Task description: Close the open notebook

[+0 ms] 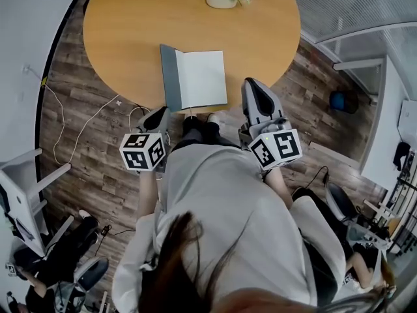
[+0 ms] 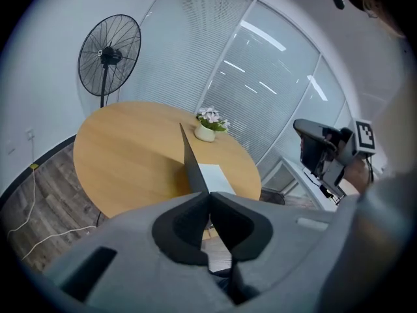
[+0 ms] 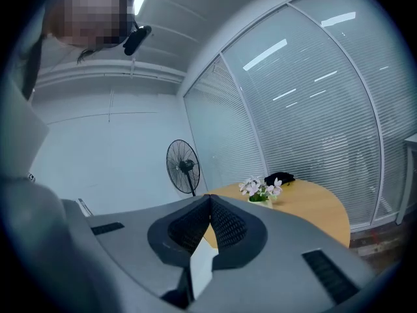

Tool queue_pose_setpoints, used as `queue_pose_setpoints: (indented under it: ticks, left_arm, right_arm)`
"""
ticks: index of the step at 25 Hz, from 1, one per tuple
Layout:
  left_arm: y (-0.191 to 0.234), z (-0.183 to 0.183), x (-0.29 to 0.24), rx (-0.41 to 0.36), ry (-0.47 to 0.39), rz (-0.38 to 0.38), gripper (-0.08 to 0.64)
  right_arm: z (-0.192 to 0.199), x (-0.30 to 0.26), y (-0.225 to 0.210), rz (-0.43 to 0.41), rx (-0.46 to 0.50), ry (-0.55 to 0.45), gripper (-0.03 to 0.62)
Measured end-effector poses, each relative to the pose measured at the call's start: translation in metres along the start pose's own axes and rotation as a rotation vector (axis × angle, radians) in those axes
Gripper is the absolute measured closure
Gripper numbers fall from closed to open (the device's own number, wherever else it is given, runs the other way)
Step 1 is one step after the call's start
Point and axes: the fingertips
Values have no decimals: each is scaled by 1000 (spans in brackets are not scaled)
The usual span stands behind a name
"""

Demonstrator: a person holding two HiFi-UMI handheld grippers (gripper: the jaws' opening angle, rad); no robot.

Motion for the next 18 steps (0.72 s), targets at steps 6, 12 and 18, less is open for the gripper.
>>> queue_pose_setpoints:
  ticks: [6, 12, 18]
  left_arm:
    - [-30, -6, -5, -49, -19, 22, 538]
    - [-54, -7, -13, -82, -31, 23, 538]
    - [-74, -7, -22, -109, -33, 23, 538]
  right_arm:
    - [-3, 18, -10, 0, -4, -18, 589]
    - [-7, 36, -26, 6, -4, -30, 589]
    - [-10, 52, -41, 12, -5, -43, 589]
Point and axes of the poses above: the fingertips, and each gripper's own axes: x backward along the fingers, y to its left, z out of its underside, and after that the axes turned 6 degrees about -z, right-handed
